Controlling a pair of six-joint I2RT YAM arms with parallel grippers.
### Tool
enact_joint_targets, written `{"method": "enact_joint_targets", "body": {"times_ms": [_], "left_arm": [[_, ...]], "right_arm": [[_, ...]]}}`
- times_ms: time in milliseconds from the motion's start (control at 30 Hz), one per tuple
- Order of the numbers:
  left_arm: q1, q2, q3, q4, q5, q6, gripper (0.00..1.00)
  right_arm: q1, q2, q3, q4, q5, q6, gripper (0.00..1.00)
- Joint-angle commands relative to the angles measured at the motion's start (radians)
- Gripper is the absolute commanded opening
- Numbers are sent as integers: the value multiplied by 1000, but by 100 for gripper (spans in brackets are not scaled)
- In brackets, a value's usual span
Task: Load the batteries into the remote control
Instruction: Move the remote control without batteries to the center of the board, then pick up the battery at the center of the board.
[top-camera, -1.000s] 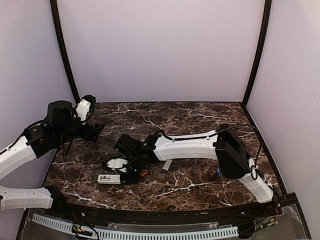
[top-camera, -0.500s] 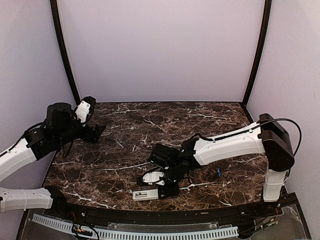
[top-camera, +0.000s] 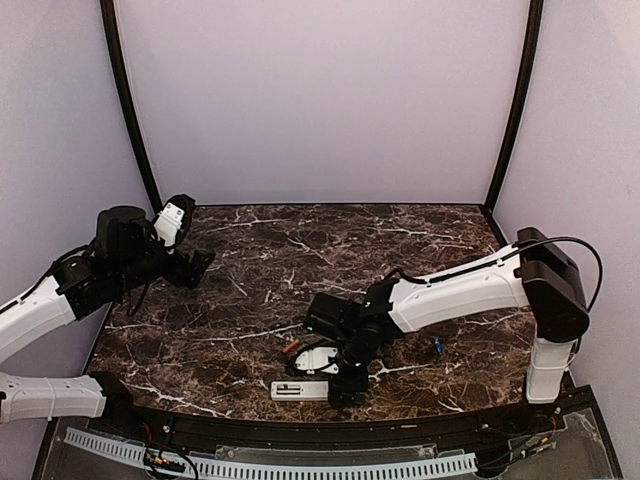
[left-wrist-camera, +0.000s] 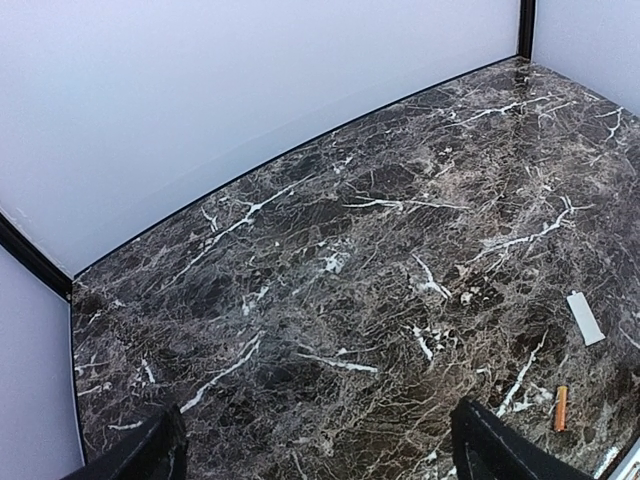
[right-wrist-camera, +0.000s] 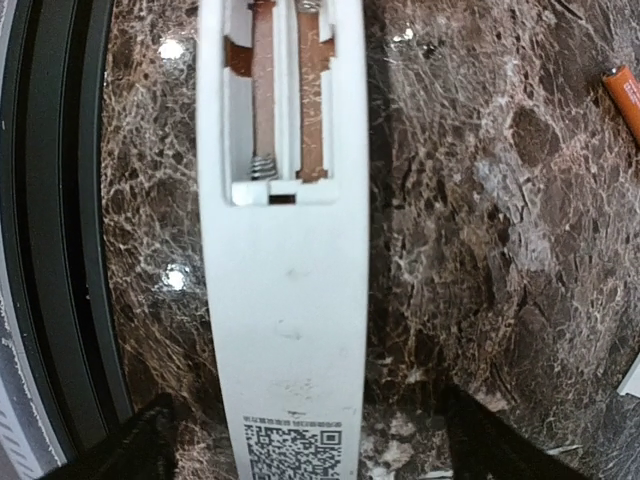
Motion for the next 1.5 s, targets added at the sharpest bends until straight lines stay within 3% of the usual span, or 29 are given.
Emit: {"method": "enact_joint_targets", "body": {"times_ms": [0,200,300,400,500,567,667,833,900,1100,1467], "left_arm": [[6,-12,-21,7,27,1,91],[7,-6,-23,13,35,3,91],[6,-7,-24,15,29,2,91],[6,-8,-29,29,27,-7,91],[6,4,-39,48,47,-40,91],[6,23,-41,56,57,-72,90],[8,56,-47,65,65,-100,90],[14,84,-58,84,71,-102,90],[19,87,-62,88,93,-113,90],[22,70,-76,92,125,-120,89],[22,45,-88,104,173,-117,89]], "right_arm": [[-3,24,64,-69,40,-11,98],[-5,-74,190,-3,108,-60,99],[-35,-165,202,172,145,-69,99],[-104,-245,123,486,196,37,99],[-171,-252,78,678,-33,35,99],[-177,-176,165,558,-106,-29,93],[-169,15,366,231,-163,-149,80],[-133,235,606,-133,-134,-311,57],[-123,277,649,-176,-142,-338,53],[-87,320,637,-156,-167,-412,54],[-101,391,644,-135,-117,-376,53]]}}
